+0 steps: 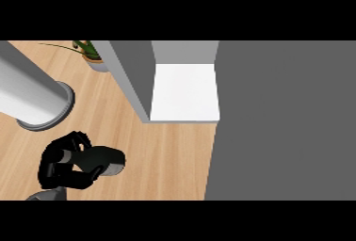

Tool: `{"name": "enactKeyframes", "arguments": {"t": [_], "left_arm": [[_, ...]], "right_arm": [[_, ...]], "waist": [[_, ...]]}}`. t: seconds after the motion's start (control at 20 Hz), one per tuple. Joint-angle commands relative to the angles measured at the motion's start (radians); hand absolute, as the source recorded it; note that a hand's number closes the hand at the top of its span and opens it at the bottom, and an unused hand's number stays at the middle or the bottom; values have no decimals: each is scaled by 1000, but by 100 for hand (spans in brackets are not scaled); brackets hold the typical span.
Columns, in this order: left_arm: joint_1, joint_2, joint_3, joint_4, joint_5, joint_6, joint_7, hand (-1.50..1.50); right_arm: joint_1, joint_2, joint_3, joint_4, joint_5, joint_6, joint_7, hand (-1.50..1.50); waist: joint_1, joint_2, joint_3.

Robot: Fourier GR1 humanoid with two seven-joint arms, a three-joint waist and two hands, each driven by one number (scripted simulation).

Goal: Pick up the wine, place it into the cabinet and close the cabinet

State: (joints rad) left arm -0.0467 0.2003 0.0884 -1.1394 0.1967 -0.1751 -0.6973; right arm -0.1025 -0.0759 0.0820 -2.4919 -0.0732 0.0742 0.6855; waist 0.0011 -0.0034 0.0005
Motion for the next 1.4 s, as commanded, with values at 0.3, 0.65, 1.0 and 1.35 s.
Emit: {"name": "enactKeyframes", "arguments": {"t": [0.3,0.65,1.0,1.35], "left_arm": [[93,-73,-104,-465,102,12,329,150],[81,-89,-178,-603,24,97,478,150],[-19,-195,-293,-712,-6,211,681,150],[-182,-200,-376,-706,-12,356,772,150]], "right_arm": [[-15,8,-34,-58,-74,-7,38,-150],[8,2,-69,-69,-112,17,16,-150],[58,26,-28,-106,-70,21,6,-150],[58,35,-28,-97,-71,33,-7,-150]], "waist": [[9,-2,1],[-1,1,0],[-7,1,0],[-9,2,0]]}}
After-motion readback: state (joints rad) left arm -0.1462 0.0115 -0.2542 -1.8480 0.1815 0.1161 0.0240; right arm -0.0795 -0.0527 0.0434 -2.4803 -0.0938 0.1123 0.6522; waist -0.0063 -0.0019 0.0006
